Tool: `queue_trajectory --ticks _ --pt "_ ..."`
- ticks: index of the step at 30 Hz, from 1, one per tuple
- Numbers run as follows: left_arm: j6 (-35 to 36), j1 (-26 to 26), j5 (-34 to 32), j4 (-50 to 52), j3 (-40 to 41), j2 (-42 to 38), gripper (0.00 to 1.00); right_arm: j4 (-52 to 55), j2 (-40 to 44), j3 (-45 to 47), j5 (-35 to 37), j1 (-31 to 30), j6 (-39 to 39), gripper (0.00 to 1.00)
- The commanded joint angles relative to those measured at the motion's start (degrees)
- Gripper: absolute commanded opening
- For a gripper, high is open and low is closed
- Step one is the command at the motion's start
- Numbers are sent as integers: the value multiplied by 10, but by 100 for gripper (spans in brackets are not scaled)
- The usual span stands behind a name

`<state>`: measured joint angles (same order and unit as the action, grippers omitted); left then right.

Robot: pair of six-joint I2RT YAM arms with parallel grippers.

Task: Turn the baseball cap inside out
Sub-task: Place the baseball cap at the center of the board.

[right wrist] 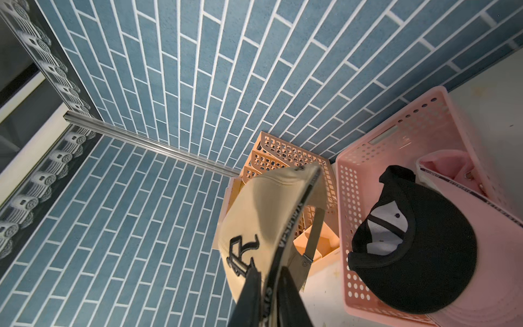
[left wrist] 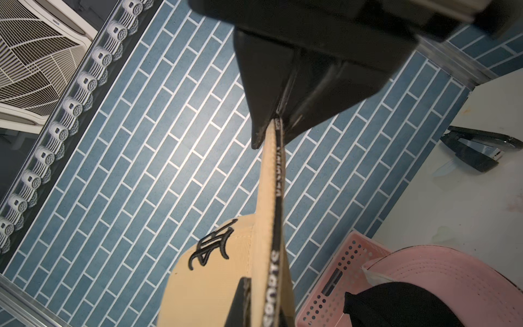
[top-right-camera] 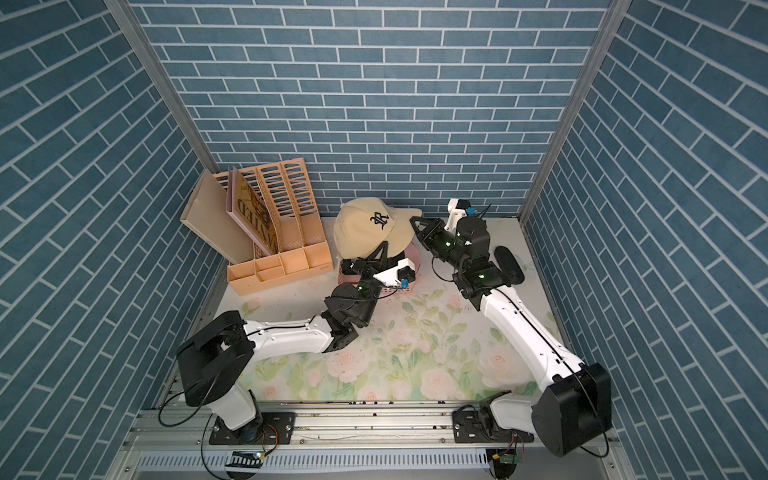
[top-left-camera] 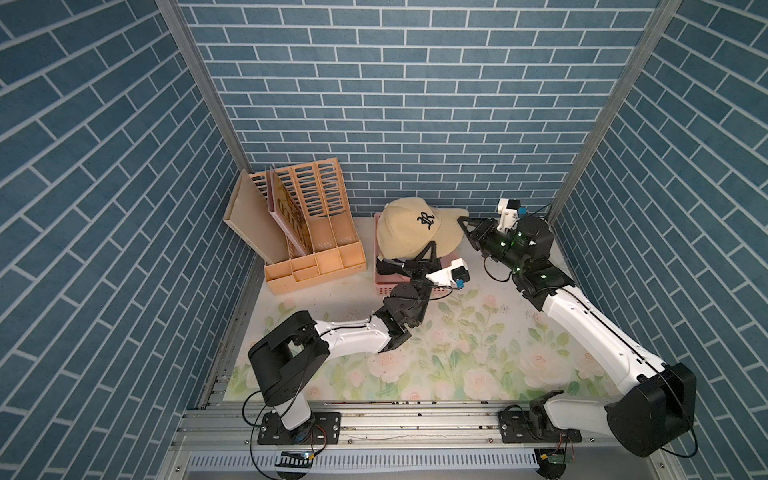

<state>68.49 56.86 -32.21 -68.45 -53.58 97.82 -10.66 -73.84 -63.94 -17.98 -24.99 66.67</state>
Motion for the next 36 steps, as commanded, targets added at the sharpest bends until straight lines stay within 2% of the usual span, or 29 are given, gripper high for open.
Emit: queue_trajectory --ticks 1,2,4,7,13,16,19,22,24,28,31,36 --pt "3 13 0 -42 -22 15 0 -45 0 17 -27 5 -16 0" --pt "-3 13 -9 -38 -26 16 8 -51 6 25 -23 8 -13 0" --pt "-22 13 -15 -15 -29 12 32 -65 19 43 -11 19 -4 0" --pt "-74 12 -6 76 -35 -6 58 -87 43 70 9 45 6 0" --pt "-199 11 42 254 -60 -43 95 -127 88 123 90 103 -1 0" --pt "-269 7 74 300 -65 -67 97 -166 103 159 126 125 -4 0" --pt "-361 -11 97 331 -69 -93 97 -234 123 221 192 130 -21 0" --pt "-479 -45 103 387 -95 -109 97 -266 124 265 230 131 -34 0" --pt "-571 -75 111 461 -133 -110 97 -298 116 290 249 130 -38 0" --pt "-710 -132 153 542 -160 -129 99 -431 94 367 312 130 -45 0" --pt "-743 -151 177 555 -150 -145 99 -481 57 386 323 132 -42 0" --pt "-748 -159 156 560 -130 -155 99 -565 6 404 332 132 -24 0"
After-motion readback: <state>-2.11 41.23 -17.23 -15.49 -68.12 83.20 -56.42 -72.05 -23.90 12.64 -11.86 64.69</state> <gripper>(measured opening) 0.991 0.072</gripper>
